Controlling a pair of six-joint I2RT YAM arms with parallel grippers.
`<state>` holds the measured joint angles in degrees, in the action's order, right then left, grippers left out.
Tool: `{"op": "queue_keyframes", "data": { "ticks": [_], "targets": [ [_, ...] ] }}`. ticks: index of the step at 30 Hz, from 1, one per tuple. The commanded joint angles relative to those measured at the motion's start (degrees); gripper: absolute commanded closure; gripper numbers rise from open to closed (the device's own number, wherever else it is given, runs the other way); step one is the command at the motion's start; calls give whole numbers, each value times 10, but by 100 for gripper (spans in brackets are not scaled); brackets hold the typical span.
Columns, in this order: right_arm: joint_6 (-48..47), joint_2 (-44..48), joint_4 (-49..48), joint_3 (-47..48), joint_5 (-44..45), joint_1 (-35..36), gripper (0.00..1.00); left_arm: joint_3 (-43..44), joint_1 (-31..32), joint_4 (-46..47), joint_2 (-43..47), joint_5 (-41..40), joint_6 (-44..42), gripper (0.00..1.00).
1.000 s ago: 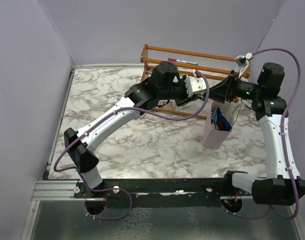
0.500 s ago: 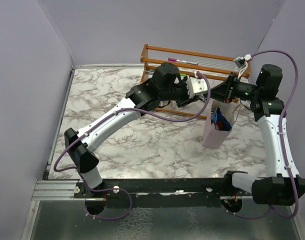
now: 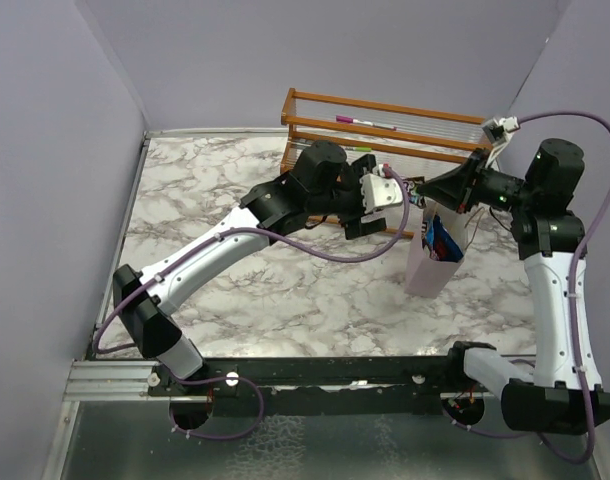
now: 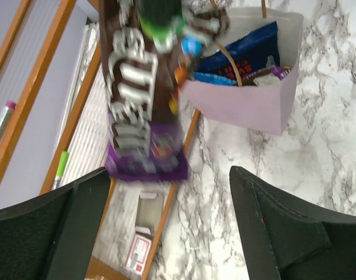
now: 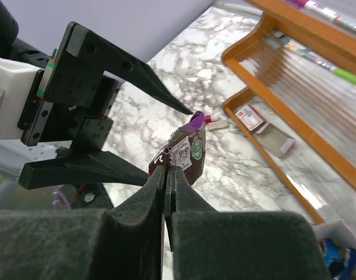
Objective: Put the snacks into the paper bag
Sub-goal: Place the snack in the paper bag.
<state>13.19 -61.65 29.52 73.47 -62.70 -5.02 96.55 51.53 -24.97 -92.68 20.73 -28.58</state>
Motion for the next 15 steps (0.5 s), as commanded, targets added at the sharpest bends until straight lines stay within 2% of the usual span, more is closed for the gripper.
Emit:
{"op": "queue_keyframes", "data": {
  "ticks": [1,6,10,15],
  "targets": [
    [-63,41,47,44,70,-14,99,-44,3,-14,62,-46,-31,10],
    [-143,80,114,103,169,-29,99,-99,0,-7,109,-120,-48,1],
    [-199,109,161,145,263,-42,99,-137,-19,23,146,-164,-52,1],
    [-255,137,192,147,308,-54,99,-154,-44,32,172,-174,-45,1]
  ]
}}
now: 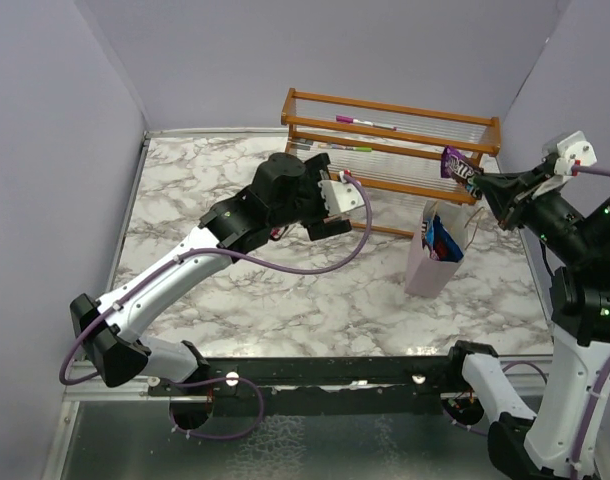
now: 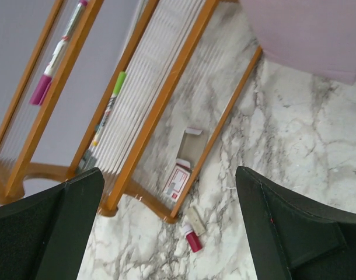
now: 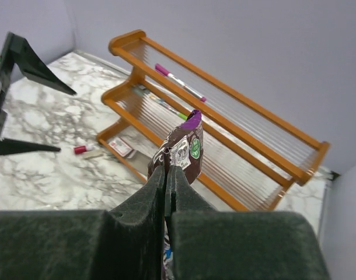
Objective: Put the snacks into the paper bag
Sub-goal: Place the snack in the paper bag.
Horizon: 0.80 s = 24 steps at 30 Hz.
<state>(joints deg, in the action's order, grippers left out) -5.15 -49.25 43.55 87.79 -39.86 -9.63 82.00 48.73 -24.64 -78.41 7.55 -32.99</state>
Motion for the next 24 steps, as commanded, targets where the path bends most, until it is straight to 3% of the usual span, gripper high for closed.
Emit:
{"op": "queue_keyframes", "data": {
  "ticks": [1,8,14,24],
  "targets": [
    [-82,14,62,6,83,-9,99,-12,-19,32,32,-44,-1,1],
    [-152,2,148,16,133,-13,99,-27,-38,41,36,-43,6,1],
    [-178,-34,211,13,104,-13,99,-25,-46,39,30,-41,8,1],
    [-209,-92,246,23,128,-13,99,-18,-52,36,17,-34,13,1]
  ]
}}
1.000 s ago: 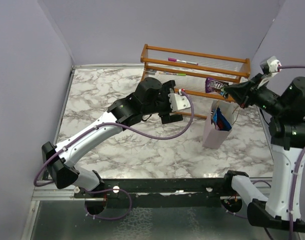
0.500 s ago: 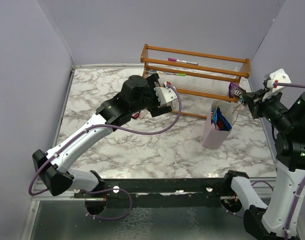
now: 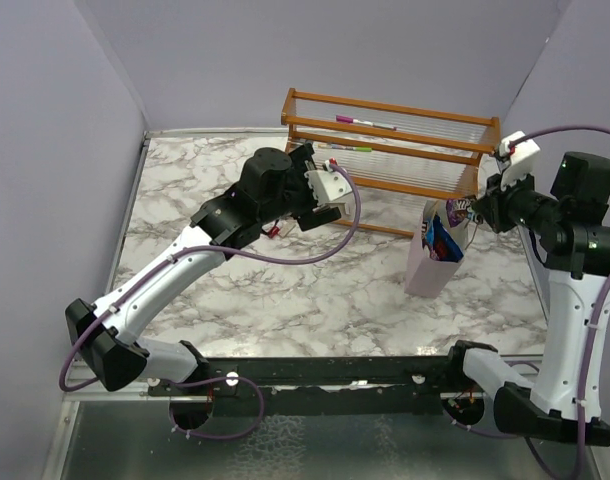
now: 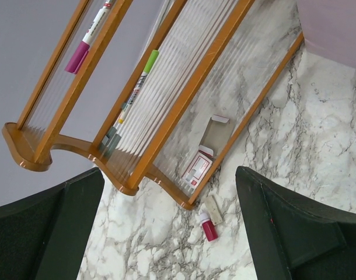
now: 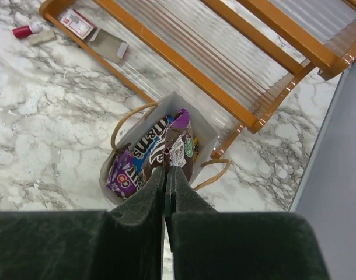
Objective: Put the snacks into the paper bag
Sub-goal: Place the snack in the paper bag.
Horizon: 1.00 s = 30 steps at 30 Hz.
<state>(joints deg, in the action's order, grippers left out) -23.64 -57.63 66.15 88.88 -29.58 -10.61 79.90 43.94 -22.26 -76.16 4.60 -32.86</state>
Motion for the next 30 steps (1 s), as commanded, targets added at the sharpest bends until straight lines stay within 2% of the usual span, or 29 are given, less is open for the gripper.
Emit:
{"op": "queue_keyframes", "data": {
  "ticks": [1,30],
  "targets": [
    [-26,-11,20,13,30,-3,99,3,-4,12,-7,-4,12,1],
    [-156,-98,33,-18,47,5,99,20,-11,1,-39,1,11,1]
  ]
}}
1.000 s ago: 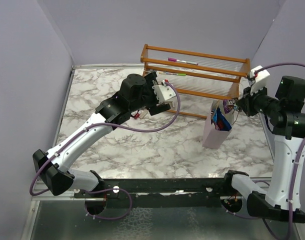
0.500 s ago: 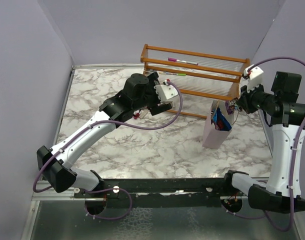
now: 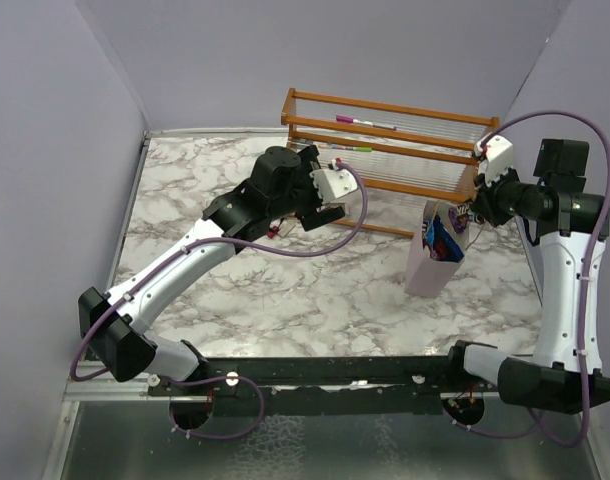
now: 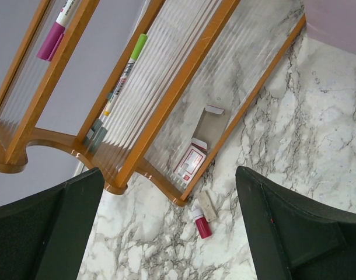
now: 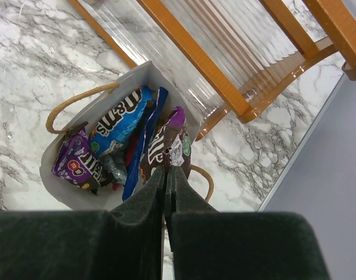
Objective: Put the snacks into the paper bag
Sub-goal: Place the snack in the paper bag.
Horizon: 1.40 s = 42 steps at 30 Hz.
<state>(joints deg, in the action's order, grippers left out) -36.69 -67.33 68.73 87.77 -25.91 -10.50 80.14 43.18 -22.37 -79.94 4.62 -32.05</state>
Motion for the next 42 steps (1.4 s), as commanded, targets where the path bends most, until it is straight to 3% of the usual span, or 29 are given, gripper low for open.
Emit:
{"op": "queue_keyframes", "data": {
  "ticks": [1,11,20,29,35,42],
  "targets": [
    [-26,-3,6,-9,10,5,99,18,-4,2,-3,1,2,1],
    [-9,-15,-27,-64,14,30,99,21,-5,-1,-7,2,0,1],
    [32,-23,-91,-133,92,91,99,14,-5,1,0,4,-2,1],
    [71,-34,-135,-173,115,101,98,-5,-9,8,15,5,-5,1],
    [89,-22,-155,-204,126,102,92,-14,-12,10,17,6,-4,1],
    [98,-4,-138,-164,94,102,70,-15,-18,13,18,9,7,1]
  ]
}}
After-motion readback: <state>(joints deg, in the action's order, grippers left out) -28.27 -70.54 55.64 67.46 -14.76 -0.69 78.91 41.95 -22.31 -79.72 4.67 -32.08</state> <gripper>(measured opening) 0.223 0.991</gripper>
